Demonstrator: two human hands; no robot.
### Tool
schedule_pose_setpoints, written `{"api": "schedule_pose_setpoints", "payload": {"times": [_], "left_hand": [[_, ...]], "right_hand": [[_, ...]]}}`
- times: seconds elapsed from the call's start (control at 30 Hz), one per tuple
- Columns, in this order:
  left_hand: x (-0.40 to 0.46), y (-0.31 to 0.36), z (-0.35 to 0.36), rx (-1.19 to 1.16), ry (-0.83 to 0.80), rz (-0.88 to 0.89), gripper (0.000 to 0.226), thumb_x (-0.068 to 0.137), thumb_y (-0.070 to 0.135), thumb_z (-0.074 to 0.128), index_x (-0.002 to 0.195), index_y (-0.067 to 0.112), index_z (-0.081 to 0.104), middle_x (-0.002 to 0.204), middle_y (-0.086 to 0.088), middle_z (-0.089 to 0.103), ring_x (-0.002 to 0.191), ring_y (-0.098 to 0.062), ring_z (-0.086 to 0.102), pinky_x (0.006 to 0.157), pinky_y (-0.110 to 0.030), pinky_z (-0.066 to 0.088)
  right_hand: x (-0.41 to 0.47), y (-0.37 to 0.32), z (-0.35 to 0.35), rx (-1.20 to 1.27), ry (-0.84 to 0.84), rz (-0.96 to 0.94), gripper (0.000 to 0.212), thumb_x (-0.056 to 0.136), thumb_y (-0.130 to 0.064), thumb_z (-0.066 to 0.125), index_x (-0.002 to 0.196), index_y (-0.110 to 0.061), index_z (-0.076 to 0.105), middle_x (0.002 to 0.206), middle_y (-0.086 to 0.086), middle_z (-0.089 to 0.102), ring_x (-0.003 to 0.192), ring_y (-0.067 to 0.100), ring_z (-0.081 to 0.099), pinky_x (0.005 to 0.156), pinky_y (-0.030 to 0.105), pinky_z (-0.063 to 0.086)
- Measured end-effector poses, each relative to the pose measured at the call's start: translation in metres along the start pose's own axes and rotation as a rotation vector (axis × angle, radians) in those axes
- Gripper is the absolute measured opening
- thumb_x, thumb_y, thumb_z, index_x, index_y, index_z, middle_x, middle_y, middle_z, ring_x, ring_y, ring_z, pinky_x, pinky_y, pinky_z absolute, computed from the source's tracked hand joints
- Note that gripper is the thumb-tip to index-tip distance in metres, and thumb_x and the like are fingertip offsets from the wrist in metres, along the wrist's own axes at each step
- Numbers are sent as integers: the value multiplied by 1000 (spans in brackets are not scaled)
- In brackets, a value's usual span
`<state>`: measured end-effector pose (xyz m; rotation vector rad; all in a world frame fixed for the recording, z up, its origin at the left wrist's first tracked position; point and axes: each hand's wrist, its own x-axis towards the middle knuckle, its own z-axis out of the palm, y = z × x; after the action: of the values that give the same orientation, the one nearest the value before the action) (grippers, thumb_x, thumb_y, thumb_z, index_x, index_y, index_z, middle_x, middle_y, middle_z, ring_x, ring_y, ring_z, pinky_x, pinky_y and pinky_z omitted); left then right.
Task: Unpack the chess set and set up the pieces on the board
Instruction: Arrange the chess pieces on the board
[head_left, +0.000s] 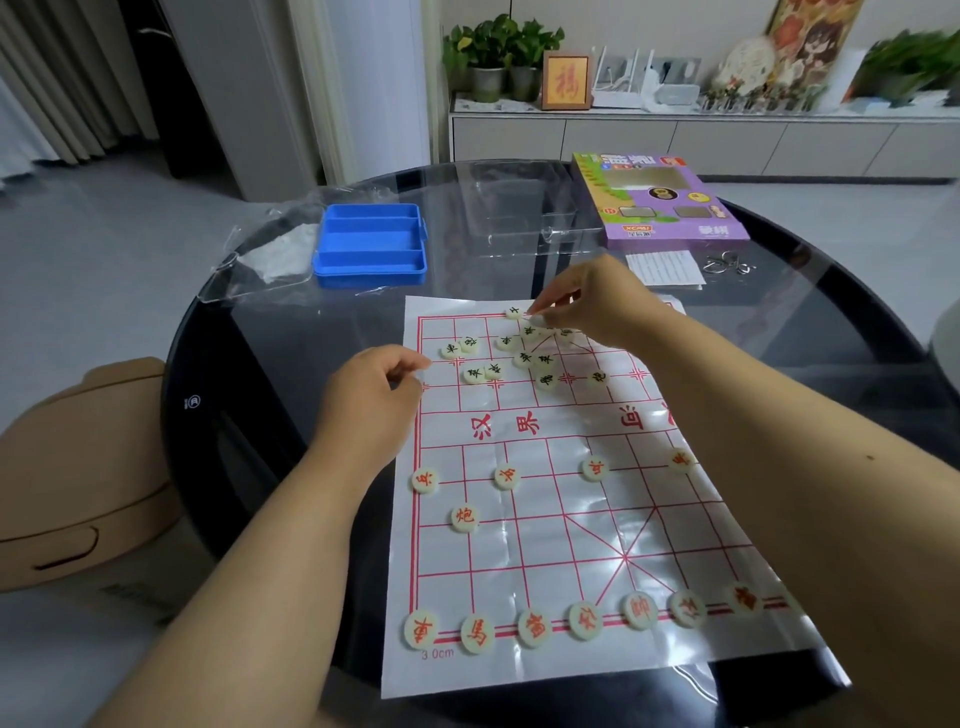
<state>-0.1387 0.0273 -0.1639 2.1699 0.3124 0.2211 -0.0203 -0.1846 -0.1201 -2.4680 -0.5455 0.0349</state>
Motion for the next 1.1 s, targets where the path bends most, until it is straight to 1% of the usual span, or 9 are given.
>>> {"api": "schedule_pose_setpoints", "payload": {"times": [0.13,0.27,0.53,0.67,0.73,0.8,0.9,1.0,1.1], "left_hand": [[0,0,0,-6,4,0,13,96,23,56,107,25,64,111,6,64,83,-9,65,44,-7,44],[0,0,0,-2,3,-6,13,96,25,56,107,26,64,110,7,65,85,-11,67,48,-9,47],[0,0,0,-11,2,4,13,96,23,56,107,25,63,109,5,64,78,-6,63,42,-6,43],[0,2,1,-8,4,-8,13,96,24,56,107,26,63,109,6,65,78,-6,64,45,-8,44],[0,3,1,-5,5,-12,13,95,25,56,107,26,63,109,6,64,78,-6,63,44,-8,44],[-1,3,1,-7,2,-13,13,96,24,56,107,25,63,109,6,64,75,-4,62,42,-6,43],[-2,3,0,-15,-1,-12,12,96,23,56,106,25,62,110,5,64,76,-5,62,42,-6,43],[-2,3,0,-14,-1,-7,12,95,24,57,106,26,63,111,5,64,79,-7,64,43,-7,44],[-2,2,0,-12,3,-5,12,95,24,57,105,26,63,110,5,64,78,-6,64,44,-8,45]], "right_hand": [[-1,1,3,2,-6,16,18,81,-23,73,98,-17,75,98,0,70,83,15,63,75,25,53],[-1,0,6,-4,-8,17,17,82,-21,71,98,-17,75,95,-2,67,81,15,61,63,16,46],[-4,10,-5,35,25,48,17,80,-23,73,96,-17,75,90,-4,66,74,7,59,61,13,41],[-11,15,-12,39,26,51,16,81,-21,73,96,-17,75,91,-6,64,72,1,56,61,11,41],[-17,14,-14,41,-22,43,13,79,-21,74,93,-21,75,87,-9,63,72,3,55,59,13,41],[-24,12,-13,3,-135,7,14,77,-21,76,90,-26,75,81,-11,60,69,5,52,56,14,39],[-29,10,-6,-71,-262,-59,21,74,-18,78,90,-31,74,84,-10,59,72,8,54,58,15,41],[-30,9,1,-128,-272,-105,22,73,-23,80,93,-30,74,86,-13,58,75,8,54,61,15,40],[-30,9,1,-136,-237,-122,19,76,-23,77,94,-27,74,84,-13,58,73,7,53,59,13,39]]}}
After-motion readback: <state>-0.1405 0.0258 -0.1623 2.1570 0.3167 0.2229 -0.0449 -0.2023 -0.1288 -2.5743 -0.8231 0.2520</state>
